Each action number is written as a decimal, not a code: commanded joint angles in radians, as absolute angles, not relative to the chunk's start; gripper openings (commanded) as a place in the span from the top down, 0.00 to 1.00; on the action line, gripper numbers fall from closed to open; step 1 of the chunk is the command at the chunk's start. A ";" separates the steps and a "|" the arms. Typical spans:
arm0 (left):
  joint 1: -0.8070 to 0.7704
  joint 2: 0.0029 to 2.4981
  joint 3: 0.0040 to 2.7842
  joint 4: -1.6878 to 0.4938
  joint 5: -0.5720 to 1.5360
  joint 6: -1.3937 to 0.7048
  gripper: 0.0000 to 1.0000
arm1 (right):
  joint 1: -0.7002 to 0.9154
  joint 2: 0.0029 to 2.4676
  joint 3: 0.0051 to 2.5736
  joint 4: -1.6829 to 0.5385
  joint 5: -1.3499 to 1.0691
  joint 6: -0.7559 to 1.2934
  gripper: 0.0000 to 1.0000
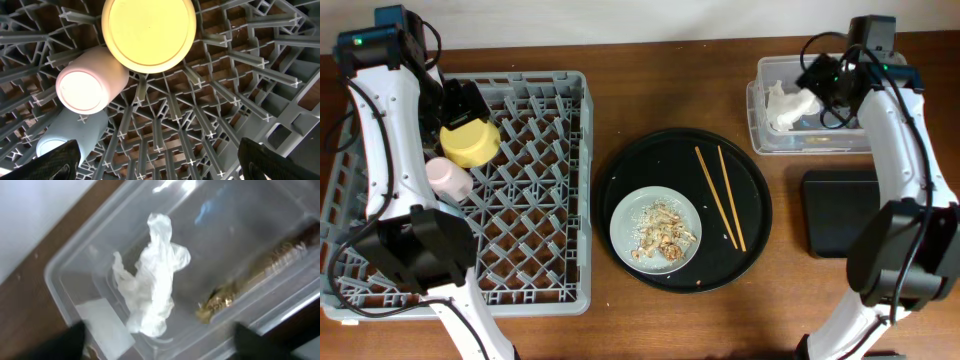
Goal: Sort waste into correct bins and load items into the dishwasher rack
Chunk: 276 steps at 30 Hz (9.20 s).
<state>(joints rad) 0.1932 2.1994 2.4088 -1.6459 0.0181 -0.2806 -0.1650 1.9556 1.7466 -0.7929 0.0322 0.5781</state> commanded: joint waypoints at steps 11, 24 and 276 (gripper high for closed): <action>0.201 2.199 2.421 -1.647 0.014 -0.276 0.01 | -0.501 1.833 2.280 -1.439 0.011 0.452 0.01; 0.204 2.199 2.421 -1.647 0.014 -0.276 0.01 | -0.688 1.839 2.276 -1.485 0.011 0.452 0.01; 0.206 2.199 2.421 -1.633 0.014 -0.276 0.01 | -0.364 2.011 2.577 -1.699 0.084 0.344 0.01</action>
<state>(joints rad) 0.1982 2.1994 2.4088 -1.6337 0.0177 -0.2806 -0.2966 2.0159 2.5687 -1.6928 0.0532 0.3546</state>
